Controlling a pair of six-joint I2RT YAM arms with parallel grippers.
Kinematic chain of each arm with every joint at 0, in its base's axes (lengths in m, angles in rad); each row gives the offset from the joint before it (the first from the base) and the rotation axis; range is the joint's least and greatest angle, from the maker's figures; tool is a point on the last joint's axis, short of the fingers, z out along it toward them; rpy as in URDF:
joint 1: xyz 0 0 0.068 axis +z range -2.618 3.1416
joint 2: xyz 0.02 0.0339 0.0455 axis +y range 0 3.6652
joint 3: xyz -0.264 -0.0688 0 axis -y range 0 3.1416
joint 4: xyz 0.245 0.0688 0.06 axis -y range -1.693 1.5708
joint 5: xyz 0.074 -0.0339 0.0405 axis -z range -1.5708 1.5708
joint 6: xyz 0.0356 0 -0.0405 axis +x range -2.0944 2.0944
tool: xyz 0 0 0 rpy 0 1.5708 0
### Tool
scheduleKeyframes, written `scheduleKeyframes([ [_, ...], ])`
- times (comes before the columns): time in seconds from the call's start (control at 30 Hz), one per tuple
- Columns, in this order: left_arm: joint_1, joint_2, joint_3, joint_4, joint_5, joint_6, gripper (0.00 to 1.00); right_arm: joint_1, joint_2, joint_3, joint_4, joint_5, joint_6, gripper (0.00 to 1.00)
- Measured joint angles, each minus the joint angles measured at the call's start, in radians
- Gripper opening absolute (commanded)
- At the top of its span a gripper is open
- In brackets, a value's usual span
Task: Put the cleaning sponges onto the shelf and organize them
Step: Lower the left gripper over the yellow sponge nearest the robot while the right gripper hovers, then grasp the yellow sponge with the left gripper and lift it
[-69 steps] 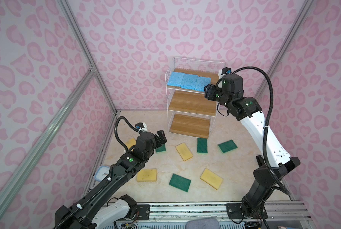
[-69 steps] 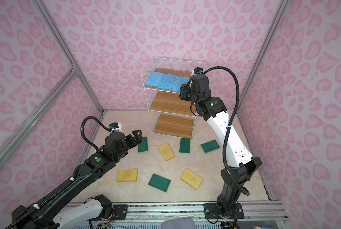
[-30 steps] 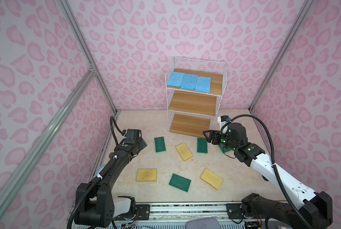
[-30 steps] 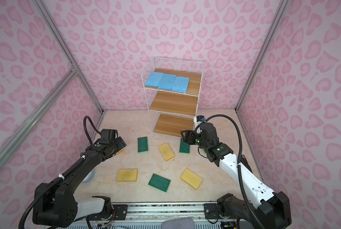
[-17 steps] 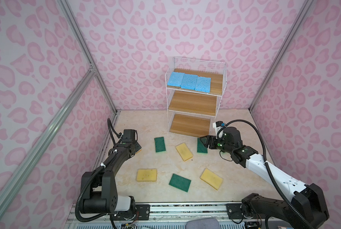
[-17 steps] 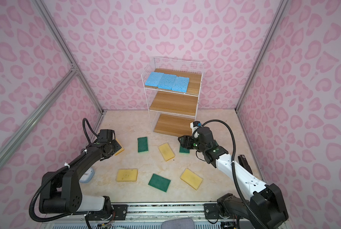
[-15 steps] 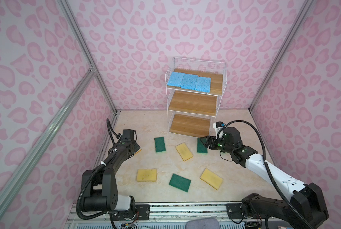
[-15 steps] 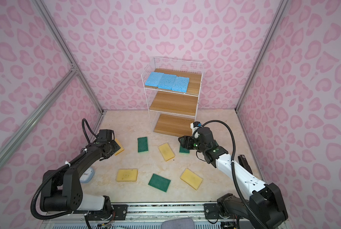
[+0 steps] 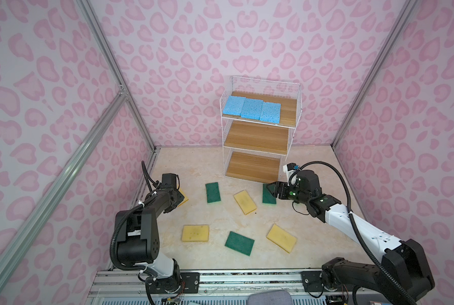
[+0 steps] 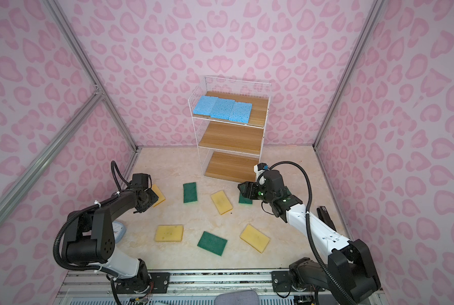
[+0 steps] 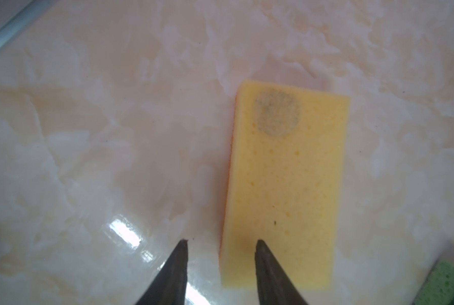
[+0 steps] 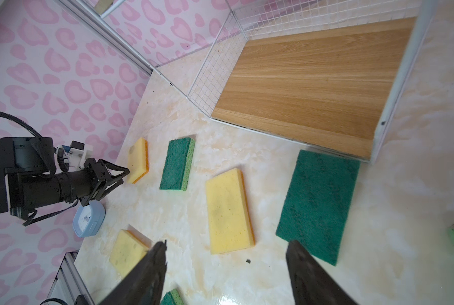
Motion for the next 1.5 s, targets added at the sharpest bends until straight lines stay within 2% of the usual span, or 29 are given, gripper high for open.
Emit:
scheduleKeyframes([
  [0.17, 0.005, 0.032, -0.008, 0.043, 0.011, 0.0, 0.37, -0.002, 0.014, 0.004, -0.001, -0.003, 0.0, 0.73],
  [0.3, 0.006, 0.039, -0.008, 0.07, 0.032, 0.0, 0.22, -0.002, 0.019, 0.012, -0.005, -0.003, 0.0, 0.73],
  [0.4, 0.005, 0.045, -0.008, 0.089, 0.04, -0.001, 0.05, -0.002, 0.019, 0.017, -0.008, -0.003, 0.0, 0.73],
  [0.67, 0.008, 0.026, -0.028, 0.109, 0.084, 0.0, 0.04, -0.002, 0.019, 0.021, -0.008, -0.011, 0.0, 0.73],
  [0.93, -0.013, -0.104, -0.043, 0.077, 0.17, 0.041, 0.04, -0.002, 0.026, 0.021, -0.007, -0.055, 0.02, 0.73],
  [1.1, -0.09, -0.183, -0.043, 0.038, 0.232, 0.074, 0.04, 0.006, 0.031, 0.021, 0.001, -0.089, 0.046, 0.74],
  [1.5, -0.363, -0.31, 0.049, -0.049, 0.344, 0.105, 0.04, 0.095, 0.05, -0.01, 0.091, -0.149, 0.113, 0.74],
])
